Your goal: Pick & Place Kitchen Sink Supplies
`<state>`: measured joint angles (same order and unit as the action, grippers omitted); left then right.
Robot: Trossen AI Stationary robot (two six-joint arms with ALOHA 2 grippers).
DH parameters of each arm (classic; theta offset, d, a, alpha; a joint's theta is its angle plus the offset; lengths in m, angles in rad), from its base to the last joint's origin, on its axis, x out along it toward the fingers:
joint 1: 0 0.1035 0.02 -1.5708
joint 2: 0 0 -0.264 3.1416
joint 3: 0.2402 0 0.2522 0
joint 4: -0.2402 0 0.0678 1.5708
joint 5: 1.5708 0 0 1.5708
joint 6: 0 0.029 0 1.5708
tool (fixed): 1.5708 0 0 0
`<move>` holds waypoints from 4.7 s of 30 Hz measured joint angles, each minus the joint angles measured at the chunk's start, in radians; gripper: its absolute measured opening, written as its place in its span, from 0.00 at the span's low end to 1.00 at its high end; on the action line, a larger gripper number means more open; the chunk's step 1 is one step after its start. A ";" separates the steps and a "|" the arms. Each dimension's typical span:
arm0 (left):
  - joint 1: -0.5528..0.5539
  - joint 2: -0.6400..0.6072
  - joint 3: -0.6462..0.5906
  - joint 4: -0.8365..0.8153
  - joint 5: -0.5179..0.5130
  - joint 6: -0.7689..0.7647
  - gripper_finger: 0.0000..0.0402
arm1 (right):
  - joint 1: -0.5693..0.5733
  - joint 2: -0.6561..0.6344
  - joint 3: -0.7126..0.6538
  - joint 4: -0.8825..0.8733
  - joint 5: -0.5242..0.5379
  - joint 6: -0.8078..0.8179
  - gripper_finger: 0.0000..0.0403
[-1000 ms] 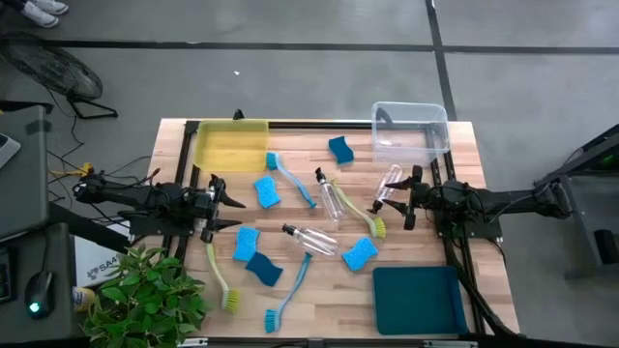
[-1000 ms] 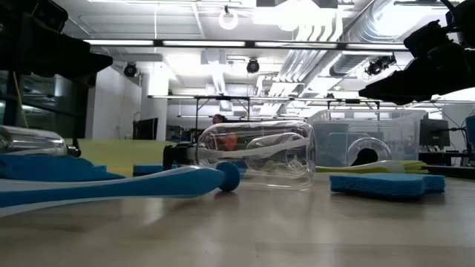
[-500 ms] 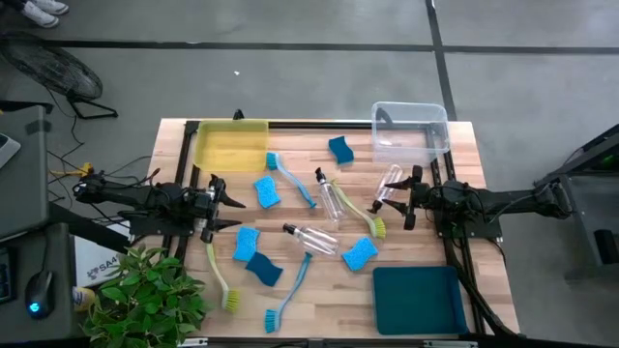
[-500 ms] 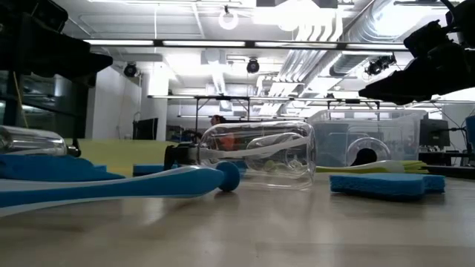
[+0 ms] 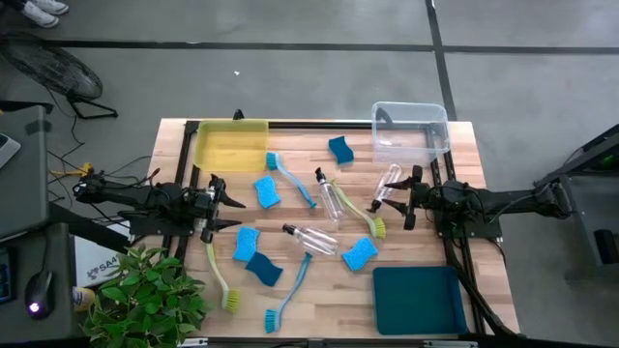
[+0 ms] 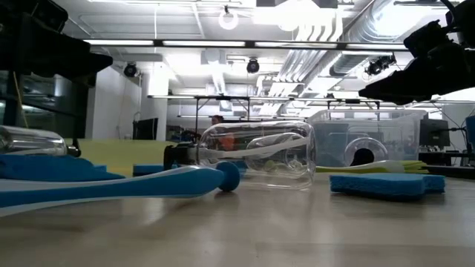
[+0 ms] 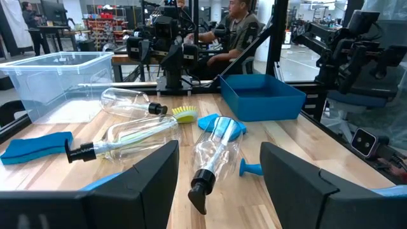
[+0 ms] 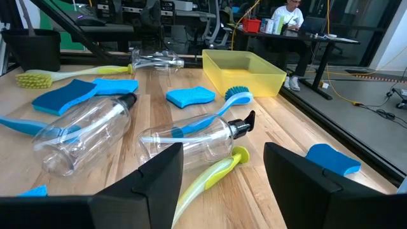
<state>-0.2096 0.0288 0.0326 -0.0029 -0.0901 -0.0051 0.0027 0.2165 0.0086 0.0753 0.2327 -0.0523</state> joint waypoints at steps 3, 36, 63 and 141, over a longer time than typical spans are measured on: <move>0.000 0.000 0.000 0.000 0.000 0.000 0.54 | 0.000 0.000 0.000 0.000 0.000 0.000 0.53; 0.000 0.000 0.000 0.000 0.000 0.000 0.54 | 0.000 0.000 0.000 0.008 -0.010 0.048 0.53; 0.000 0.000 0.000 0.000 0.000 0.000 0.54 | -0.001 0.073 0.191 0.033 0.200 0.025 0.53; 0.000 0.000 0.000 0.000 0.000 0.000 0.54 | 0.087 1.153 0.681 -0.630 0.184 -0.790 0.53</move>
<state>-0.2096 0.0288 0.0326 -0.0025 -0.0902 -0.0051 0.0898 1.3693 0.6891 -0.5547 0.4171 -0.8422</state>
